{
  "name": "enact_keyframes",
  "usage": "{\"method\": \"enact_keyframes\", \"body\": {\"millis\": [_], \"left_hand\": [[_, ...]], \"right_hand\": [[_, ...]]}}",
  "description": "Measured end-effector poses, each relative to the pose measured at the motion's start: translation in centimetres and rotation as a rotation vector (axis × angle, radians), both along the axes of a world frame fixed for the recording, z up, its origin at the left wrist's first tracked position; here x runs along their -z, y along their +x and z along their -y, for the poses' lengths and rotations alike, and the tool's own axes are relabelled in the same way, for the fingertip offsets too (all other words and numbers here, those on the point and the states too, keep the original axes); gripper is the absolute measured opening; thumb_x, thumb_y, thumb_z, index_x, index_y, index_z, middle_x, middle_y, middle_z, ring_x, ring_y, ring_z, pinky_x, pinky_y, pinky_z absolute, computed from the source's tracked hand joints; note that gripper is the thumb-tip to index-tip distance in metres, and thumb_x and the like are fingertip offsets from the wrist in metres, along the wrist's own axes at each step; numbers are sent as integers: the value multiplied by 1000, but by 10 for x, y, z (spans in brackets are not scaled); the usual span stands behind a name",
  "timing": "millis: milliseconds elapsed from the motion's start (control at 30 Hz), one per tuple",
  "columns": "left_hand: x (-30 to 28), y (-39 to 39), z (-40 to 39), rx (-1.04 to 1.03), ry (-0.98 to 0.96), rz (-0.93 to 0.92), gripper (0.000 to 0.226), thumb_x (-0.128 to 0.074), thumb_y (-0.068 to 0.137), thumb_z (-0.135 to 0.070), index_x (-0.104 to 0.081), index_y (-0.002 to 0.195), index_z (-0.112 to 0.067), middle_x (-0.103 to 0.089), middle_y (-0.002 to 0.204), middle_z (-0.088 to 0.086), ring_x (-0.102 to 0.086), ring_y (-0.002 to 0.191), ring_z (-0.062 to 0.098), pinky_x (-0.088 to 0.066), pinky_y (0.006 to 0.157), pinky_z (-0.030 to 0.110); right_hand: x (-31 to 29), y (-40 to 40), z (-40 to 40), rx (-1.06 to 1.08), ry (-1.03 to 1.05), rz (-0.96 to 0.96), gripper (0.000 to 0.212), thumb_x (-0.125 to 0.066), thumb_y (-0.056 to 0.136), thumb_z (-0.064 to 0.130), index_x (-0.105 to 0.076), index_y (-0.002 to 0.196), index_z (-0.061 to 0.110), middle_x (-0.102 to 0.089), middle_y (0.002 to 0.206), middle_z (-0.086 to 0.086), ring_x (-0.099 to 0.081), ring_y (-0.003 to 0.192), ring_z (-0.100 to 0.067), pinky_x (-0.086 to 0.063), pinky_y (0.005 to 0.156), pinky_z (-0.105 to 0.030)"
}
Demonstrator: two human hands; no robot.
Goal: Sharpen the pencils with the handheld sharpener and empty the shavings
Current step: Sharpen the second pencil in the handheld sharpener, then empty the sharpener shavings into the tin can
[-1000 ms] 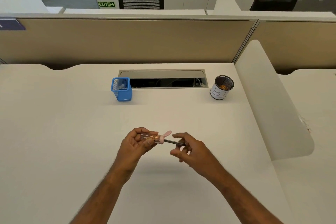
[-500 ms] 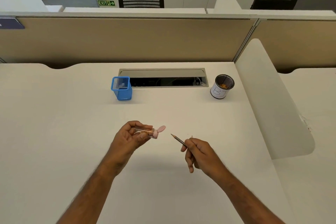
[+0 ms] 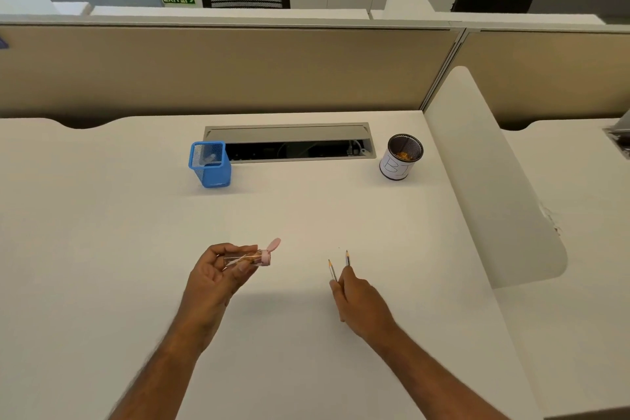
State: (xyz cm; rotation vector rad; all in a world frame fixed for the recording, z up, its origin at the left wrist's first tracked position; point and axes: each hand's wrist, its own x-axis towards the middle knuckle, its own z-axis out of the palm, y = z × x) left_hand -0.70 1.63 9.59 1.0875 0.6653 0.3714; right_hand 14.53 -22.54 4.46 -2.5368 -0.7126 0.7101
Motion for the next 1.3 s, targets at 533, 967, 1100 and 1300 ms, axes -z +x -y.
{"method": "enact_keyframes", "body": {"millis": [533,967,1100,1300], "left_hand": [[18,5,12,20,38,-74,61,-103,71,-49,-73,116,-22,-82,131,11,-79,125,26,-64,97,23],[15,24,40,58,-40,-98,66,-103,67,-57,-73,112,-19,-83,125,17,-80,122,34,-66,99,31],[7,36,50,95,-60,-75,69,-101,71,-57,-71,115,-13,-83,125,18,-81,120,33,-66,97,29],[-1,53,56,148,-66,-59,57,-98,78,-54,-73,110,-14,-82,126,20,-81,120,36,-66,99,33]], "right_hand": [[36,22,-27,-153,-251,222,42,-42,111,48,-55,120,10,-78,108,-15,-76,99,-39,-55,79,-40],[-58,29,-30,-54,548,-277,77,-87,84,41,-42,145,53,-54,142,34,-62,124,1,-63,78,-26],[-70,33,-34,-58,636,-259,70,-88,83,47,-53,143,48,-61,143,27,-66,126,-4,-65,86,-31],[-76,34,-30,111,802,-198,33,-85,91,43,-73,123,41,-77,121,21,-73,120,-5,-61,84,-16]]}}
